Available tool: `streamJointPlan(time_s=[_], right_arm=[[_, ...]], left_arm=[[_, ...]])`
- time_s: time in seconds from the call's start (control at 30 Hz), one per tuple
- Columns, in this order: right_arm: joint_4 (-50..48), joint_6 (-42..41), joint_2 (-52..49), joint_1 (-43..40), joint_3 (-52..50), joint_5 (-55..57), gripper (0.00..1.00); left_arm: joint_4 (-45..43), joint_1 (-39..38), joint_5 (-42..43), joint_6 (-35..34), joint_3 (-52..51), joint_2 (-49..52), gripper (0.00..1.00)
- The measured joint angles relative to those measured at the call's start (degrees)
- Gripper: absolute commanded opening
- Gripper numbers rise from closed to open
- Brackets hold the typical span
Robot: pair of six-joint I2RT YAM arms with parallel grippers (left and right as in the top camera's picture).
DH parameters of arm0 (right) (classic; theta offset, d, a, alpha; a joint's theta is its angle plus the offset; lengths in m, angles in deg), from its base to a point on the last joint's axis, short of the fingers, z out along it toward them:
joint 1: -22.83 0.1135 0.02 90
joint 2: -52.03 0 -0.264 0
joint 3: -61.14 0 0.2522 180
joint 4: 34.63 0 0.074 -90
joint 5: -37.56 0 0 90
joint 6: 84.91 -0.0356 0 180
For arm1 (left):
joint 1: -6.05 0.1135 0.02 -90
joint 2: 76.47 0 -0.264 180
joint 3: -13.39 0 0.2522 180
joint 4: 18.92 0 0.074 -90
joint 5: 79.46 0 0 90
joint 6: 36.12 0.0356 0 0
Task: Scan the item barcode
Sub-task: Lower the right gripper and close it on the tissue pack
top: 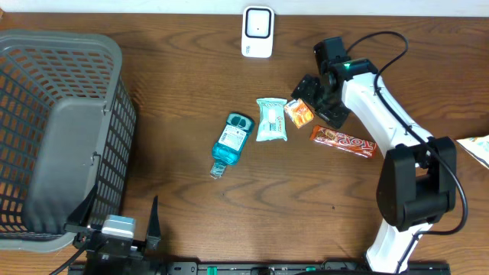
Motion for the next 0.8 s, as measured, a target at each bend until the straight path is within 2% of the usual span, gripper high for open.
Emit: streamJointPlan(time_s=[0.1, 0.2, 0.43, 0.67, 0.8], right_arm=[[0.00, -2.47, -0.94, 0.04, 0.00, 0.61, 0.79], [-0.13, -3.65, -1.18, 0.11, -0.02, 0.96, 0.71], [-2.27, -5.27, -1.18, 0.50, -0.11, 1.51, 0.62], [-4.76, -6.56, -1.20, 1.38, -2.97, 1.88, 0.60], [-9.42, -8.20, -1.25, 1.90, -6.86, 2.05, 0.57]], left_arm=[[0.00, 0.00, 0.00, 0.00, 0.00, 0.00, 0.98], [0.00, 0.00, 0.00, 0.00, 0.00, 0.00, 0.98], [0.00, 0.00, 0.00, 0.00, 0.00, 0.00, 0.98], [0.00, 0.00, 0.00, 0.00, 0.00, 0.00, 0.98], [0.02, 0.00, 0.00, 0.00, 0.00, 0.00, 0.98]])
